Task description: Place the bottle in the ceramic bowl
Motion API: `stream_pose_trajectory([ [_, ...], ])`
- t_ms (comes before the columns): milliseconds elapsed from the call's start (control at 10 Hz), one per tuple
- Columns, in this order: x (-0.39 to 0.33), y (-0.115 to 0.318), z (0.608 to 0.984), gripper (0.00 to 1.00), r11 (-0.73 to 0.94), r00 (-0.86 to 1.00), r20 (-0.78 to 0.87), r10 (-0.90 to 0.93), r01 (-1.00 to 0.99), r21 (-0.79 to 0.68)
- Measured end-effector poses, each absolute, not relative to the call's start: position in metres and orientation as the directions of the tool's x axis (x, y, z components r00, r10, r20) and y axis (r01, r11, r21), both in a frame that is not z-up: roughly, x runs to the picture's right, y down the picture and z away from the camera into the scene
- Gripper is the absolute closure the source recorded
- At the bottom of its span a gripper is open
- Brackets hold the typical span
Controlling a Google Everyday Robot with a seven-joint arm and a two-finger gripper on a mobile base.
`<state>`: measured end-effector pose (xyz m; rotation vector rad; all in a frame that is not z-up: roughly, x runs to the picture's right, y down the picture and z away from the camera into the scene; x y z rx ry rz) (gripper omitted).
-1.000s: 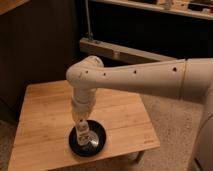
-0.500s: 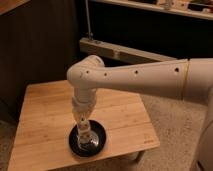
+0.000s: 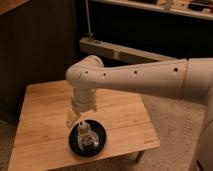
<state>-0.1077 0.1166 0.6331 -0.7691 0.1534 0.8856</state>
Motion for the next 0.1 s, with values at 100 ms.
stream_pose_trajectory([
  [100,-0.1075,0.1166,0.6332,0.20,0.388,0.641,-0.423,0.641,-0.746,-0.541],
])
